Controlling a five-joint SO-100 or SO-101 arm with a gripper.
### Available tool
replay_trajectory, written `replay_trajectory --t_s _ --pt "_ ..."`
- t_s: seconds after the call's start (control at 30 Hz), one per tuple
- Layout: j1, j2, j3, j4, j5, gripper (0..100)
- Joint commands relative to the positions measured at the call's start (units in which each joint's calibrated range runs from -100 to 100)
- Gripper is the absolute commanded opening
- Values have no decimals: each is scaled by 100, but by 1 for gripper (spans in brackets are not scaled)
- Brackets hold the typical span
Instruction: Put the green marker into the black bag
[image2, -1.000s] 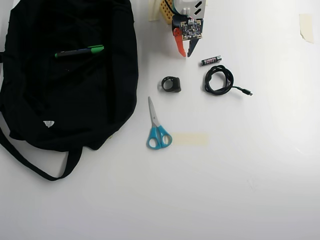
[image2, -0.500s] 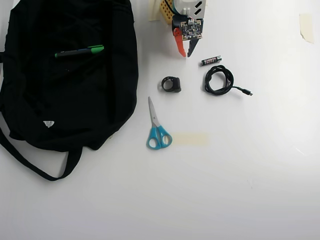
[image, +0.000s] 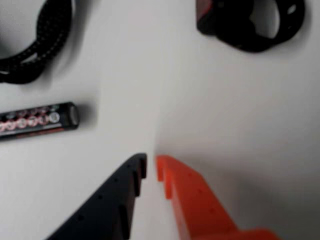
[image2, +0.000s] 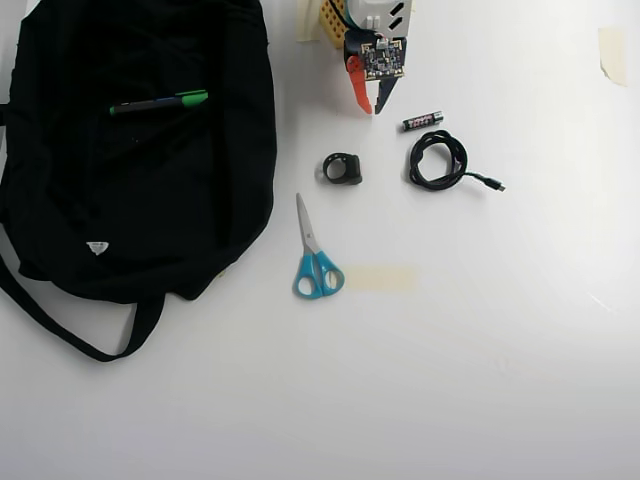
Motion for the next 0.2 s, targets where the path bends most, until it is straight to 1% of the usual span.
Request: replay_trajectory --t_s 0.0,0.17 --pt "-10 -66 164 120 16 2" --pt "-10 -66 164 120 16 2"
